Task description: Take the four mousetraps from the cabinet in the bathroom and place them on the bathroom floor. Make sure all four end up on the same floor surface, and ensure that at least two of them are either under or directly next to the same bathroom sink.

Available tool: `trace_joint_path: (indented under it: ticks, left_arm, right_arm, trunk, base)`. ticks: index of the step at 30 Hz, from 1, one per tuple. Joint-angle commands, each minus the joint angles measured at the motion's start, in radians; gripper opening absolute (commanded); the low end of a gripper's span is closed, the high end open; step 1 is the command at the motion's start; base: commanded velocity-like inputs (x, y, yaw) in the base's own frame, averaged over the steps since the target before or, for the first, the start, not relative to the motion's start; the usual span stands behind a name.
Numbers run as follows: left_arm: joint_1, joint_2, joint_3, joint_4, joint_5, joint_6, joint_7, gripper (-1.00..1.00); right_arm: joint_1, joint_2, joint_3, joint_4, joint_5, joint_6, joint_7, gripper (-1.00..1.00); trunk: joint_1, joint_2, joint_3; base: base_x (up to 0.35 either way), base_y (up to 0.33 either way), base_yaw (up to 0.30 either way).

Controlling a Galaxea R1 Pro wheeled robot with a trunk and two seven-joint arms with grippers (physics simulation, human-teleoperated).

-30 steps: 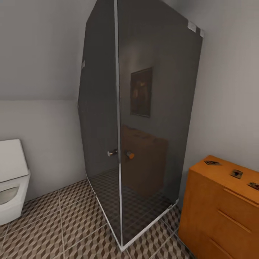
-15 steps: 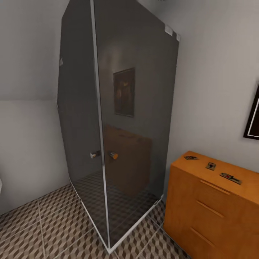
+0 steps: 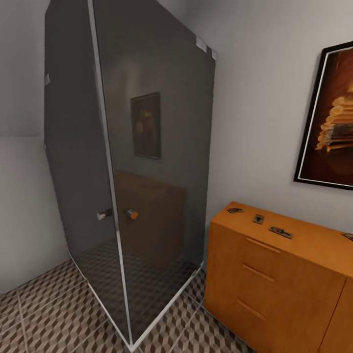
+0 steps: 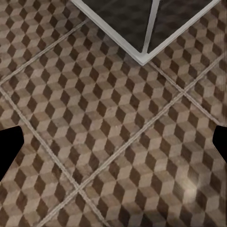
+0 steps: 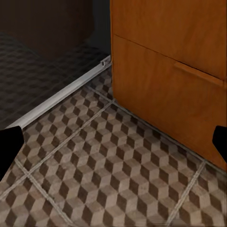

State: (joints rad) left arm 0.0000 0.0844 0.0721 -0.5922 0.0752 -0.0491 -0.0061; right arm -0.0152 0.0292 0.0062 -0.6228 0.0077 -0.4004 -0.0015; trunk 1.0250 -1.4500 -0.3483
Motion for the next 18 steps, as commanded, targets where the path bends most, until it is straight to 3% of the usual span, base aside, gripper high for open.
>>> trace_joint_path:
  ticks: [1, 18]
  left_arm:
    - [0.0, 0.0, 0.0, 0.0, 0.0, 0.0, 0.0, 1.0]
    - [0.0, 0.0, 0.0, 0.0, 0.0, 0.0, 0.0, 1.0]
  right_arm:
    - [0.0, 0.0, 0.0, 0.0, 0.0, 0.0, 0.0, 1.0]
    - [0.0, 0.0, 0.0, 0.0, 0.0, 0.0, 0.0, 1.0]
  trunk:
    - [0.0, 0.0, 0.0]
    - [0.0, 0.0, 0.0]
  base:
    - [0.0, 0.0, -0.289]
    - [0.0, 0.0, -0.289]
